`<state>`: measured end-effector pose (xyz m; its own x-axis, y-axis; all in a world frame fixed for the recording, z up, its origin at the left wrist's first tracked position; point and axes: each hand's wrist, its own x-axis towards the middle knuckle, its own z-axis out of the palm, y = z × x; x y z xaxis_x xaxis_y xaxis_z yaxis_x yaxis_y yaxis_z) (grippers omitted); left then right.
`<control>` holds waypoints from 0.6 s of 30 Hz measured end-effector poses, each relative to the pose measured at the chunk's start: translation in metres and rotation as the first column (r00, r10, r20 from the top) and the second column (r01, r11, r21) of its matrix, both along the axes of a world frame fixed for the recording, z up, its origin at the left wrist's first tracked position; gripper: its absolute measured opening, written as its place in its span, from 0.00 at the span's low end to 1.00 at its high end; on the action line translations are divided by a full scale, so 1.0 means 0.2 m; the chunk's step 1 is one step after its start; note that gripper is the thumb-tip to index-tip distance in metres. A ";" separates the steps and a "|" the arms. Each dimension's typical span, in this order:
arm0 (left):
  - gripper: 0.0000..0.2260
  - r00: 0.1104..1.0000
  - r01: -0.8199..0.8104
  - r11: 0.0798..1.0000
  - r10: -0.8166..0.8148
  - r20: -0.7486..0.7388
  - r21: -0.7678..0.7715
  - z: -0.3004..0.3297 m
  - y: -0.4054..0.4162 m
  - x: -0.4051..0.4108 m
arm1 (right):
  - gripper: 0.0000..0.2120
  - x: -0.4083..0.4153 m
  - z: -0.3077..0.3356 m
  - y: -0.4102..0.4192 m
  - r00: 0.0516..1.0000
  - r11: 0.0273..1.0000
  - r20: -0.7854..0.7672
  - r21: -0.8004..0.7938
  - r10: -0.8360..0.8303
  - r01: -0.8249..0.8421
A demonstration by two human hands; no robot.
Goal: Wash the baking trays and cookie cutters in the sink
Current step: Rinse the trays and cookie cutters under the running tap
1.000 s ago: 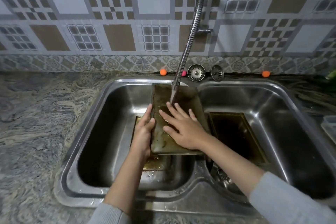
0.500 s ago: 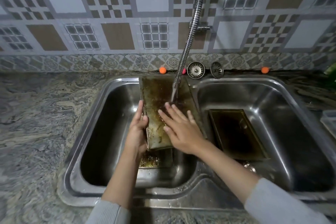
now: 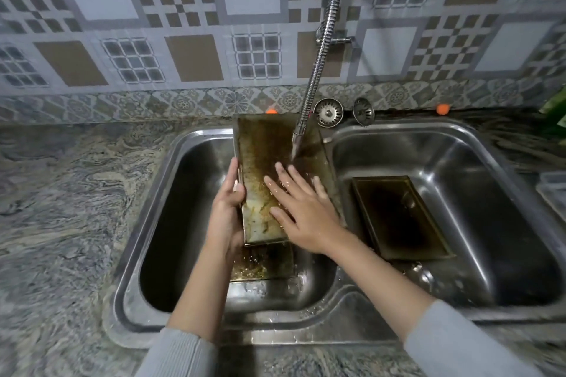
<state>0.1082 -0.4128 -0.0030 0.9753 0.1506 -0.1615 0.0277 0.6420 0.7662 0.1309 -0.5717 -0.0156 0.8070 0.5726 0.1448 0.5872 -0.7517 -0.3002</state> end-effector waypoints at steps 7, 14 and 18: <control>0.26 0.985 -0.118 0.992 0.109 -0.135 -0.055 -0.09 -0.03 -0.02 | 0.27 0.06 0.02 -0.34 0.782 0.734 -0.589 0.438 -0.202 0.519; 0.20 0.986 0.106 0.971 -0.074 -0.151 0.216 -0.21 -0.12 0.01 | 0.17 0.00 0.09 -0.37 0.604 0.068 -0.772 0.626 0.197 0.777; 0.18 0.960 0.228 0.898 -0.141 -0.243 0.377 -0.23 -0.14 0.01 | 0.16 0.01 0.19 -0.45 0.701 0.029 -0.702 0.709 0.122 0.705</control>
